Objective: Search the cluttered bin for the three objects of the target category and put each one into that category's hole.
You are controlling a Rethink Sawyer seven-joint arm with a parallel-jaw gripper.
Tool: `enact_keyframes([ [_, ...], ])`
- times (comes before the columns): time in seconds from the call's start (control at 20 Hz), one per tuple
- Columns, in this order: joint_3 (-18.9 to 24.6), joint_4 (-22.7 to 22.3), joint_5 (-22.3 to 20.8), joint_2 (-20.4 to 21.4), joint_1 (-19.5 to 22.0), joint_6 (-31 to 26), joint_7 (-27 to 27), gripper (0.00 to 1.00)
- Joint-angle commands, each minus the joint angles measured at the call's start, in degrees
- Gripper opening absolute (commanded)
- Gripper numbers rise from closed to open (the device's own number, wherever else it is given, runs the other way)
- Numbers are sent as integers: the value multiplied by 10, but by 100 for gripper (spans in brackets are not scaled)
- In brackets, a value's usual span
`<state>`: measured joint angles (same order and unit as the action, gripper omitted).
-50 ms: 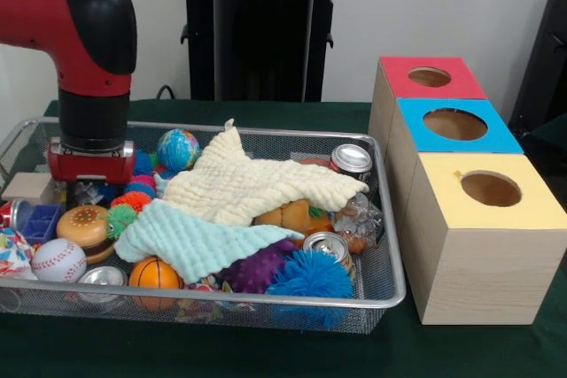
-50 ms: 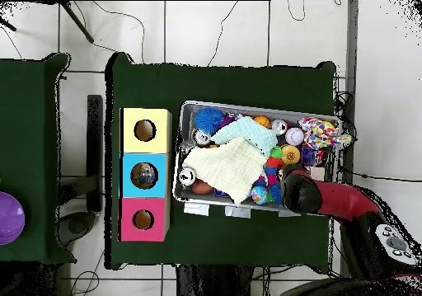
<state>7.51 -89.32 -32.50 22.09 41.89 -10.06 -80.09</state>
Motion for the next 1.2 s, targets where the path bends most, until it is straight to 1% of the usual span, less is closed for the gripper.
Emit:
enact_keyframes([
  [0.05,0,-55,56,-59,-51,28,-167,100],
  [0.3,-6,-62,80,-60,-61,37,-162,100],
  [0.4,-13,-66,85,-53,-66,37,-160,100],
  [0.65,13,-86,96,-19,-33,-13,-114,100],
  [0.85,16,-95,115,0,-35,-35,-109,100],
  [1.05,15,-94,129,-3,-44,-30,-116,100],
  [1.2,18,-89,137,-11,-42,-24,-113,100],
])
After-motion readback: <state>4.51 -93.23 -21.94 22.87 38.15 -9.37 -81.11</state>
